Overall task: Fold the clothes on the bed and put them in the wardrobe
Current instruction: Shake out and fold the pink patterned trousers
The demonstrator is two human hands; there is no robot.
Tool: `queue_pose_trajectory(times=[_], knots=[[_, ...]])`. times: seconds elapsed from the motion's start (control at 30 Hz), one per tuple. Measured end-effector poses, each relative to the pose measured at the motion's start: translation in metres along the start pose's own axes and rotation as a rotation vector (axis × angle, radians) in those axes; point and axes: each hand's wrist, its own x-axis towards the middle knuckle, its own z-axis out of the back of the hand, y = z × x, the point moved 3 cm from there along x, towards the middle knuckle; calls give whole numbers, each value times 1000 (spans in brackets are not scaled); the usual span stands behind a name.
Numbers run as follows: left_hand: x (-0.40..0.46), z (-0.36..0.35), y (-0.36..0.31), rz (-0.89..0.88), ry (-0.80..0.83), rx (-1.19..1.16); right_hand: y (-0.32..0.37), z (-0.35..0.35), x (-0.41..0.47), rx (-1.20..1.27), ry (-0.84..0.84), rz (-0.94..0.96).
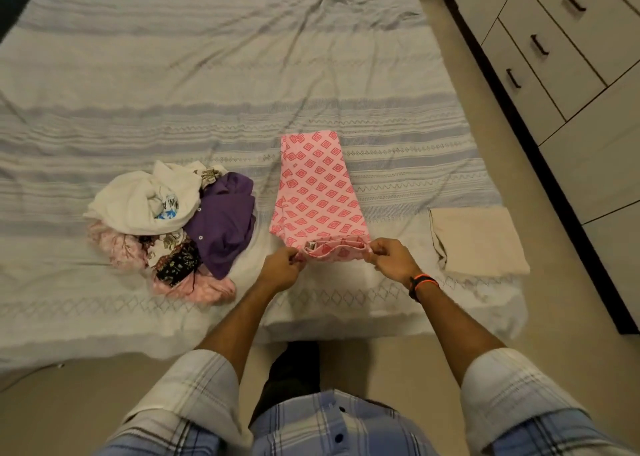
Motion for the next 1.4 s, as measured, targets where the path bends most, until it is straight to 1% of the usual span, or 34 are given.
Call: queue_pose_trajectory(times=[0.23, 0.43, 0.57, 0.67, 0.9, 1.1, 1.4], knots=[[-56, -50, 4, 58, -5, -8, -28, 0, -57, -30, 44, 32], [-101, -89, 14, 124, 4, -2, -71, -9, -97, -55, 97, -7], [-115, -103, 21, 156, 29, 1, -90, -16, -109, -61, 142, -24], [-114, -107, 22, 174, 20, -13, -96, -19, -108, -68, 140, -36], [-80, -101, 18, 190, 23, -23, -91, -18, -74, -23, 118, -77], [-17, -86, 12, 232, 28, -106, -81, -18, -7, 20, 82, -157], [86, -60, 15, 280, -6, -123, -55, -22, 95, 60, 2, -204]])
